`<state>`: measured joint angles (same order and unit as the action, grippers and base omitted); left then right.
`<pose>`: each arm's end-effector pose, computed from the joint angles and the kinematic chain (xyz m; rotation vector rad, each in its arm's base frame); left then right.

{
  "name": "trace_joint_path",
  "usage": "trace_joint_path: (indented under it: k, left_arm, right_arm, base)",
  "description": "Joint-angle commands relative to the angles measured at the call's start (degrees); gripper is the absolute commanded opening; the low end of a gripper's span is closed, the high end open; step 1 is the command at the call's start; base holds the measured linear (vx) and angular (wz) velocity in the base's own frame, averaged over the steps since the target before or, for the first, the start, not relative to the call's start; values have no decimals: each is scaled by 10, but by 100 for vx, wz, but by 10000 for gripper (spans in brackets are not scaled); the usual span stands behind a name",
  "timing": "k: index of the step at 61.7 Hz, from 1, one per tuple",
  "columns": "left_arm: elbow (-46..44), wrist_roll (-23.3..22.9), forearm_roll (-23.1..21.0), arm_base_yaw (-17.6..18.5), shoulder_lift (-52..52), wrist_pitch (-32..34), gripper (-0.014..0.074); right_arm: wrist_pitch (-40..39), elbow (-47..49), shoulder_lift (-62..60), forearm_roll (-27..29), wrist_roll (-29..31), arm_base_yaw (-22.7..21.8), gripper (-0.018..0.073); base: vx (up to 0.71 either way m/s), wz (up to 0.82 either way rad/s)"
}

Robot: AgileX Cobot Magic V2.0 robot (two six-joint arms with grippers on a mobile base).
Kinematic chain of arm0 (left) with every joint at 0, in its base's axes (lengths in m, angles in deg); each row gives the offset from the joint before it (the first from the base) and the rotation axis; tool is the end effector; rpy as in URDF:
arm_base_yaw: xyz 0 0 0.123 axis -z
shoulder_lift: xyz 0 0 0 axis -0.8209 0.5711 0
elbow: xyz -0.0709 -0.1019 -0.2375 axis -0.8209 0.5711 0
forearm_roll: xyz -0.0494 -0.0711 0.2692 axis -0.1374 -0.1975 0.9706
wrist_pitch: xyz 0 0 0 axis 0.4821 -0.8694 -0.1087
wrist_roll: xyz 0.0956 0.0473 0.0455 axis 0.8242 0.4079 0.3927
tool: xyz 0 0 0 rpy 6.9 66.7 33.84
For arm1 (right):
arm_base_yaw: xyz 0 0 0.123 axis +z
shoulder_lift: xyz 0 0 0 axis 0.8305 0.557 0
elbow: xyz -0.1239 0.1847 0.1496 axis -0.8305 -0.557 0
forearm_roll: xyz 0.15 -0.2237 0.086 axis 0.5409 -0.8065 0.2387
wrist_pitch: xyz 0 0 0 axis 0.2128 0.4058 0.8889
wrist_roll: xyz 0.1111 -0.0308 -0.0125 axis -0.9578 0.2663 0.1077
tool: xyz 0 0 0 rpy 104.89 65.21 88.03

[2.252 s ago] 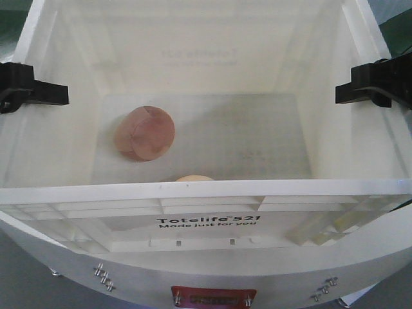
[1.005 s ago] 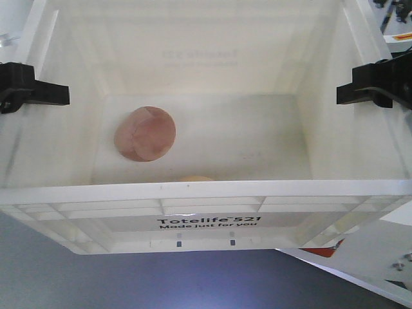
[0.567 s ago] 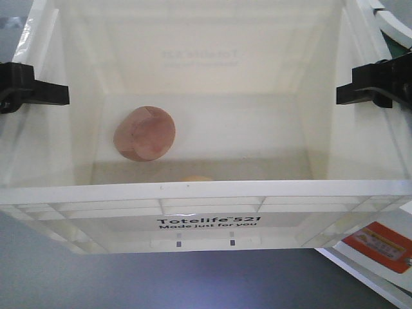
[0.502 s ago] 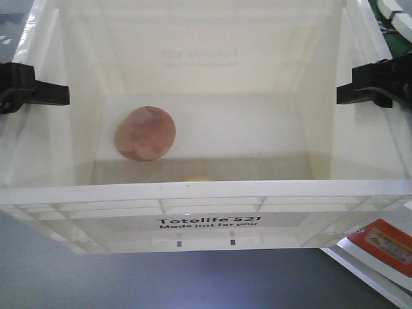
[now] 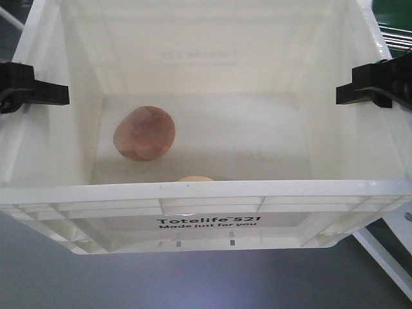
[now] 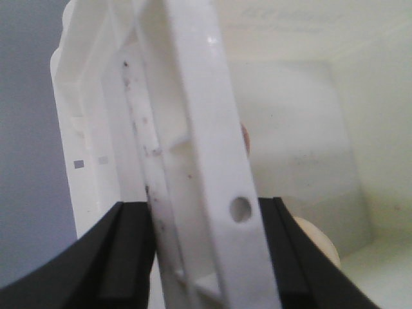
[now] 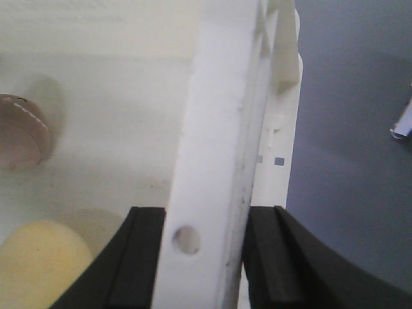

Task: Place moving items into box and shelve
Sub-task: 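Hold the crate with both grippers while the base drives away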

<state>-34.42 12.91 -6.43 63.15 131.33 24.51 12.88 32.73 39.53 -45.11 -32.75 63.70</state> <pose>0.2477 -0.0872 0.3563 0.1642 2.3174 -0.7110 0.2666 0.0711 0.3500 -0.1947 2.4198 0.4760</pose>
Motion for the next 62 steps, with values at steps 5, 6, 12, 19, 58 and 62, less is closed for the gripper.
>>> trace_joint_path:
  k: [5,6,12,19,58,62]
  left_arm:
    - [-26,10,-105,6,-16,48,-3]
    - [-26,10,-105,6,-16,48,-3]
    - [-26,10,-105,6,-16,48,-3]
    - [-26,10,-105,6,-16,48,-3]
    - [-26,10,-105,6,-16,48,-3]
    - [-26,10,-105,6,-16,48,-3]
  right_arm:
    - [-55,28,-18,76,13,4,-6]
    - [-55,28,-18,76,13,4,-6]
    - [-55,28,-18,76,13,4,-6]
    - [-55,28,-18,76,13,4,-6]
    - [-55,28,-18,76,13,4,-6]
    - [-55,28,-18,76,13,4,-6]
  base:
    - [-12,74]
    - [-11,73]
    - [-11,72]
    - [-9,70]
    - [-4,52]
    - [2,43]
